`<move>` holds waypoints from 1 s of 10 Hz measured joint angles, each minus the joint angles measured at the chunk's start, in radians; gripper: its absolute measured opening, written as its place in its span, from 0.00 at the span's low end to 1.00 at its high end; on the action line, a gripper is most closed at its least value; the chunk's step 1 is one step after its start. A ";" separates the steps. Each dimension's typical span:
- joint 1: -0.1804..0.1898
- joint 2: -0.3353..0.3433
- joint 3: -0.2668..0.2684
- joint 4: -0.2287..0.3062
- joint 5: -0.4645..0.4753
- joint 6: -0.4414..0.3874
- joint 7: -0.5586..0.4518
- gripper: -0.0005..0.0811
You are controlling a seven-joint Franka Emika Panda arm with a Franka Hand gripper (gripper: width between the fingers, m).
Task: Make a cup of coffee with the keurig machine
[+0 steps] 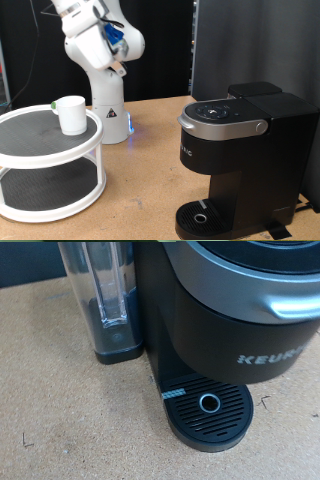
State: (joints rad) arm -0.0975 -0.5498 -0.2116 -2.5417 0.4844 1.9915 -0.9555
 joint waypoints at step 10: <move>-0.051 -0.114 -0.186 -0.012 -0.047 -0.284 -0.098 0.01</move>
State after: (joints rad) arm -0.1489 -0.6641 -0.3978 -2.5533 0.4375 1.7071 -1.0532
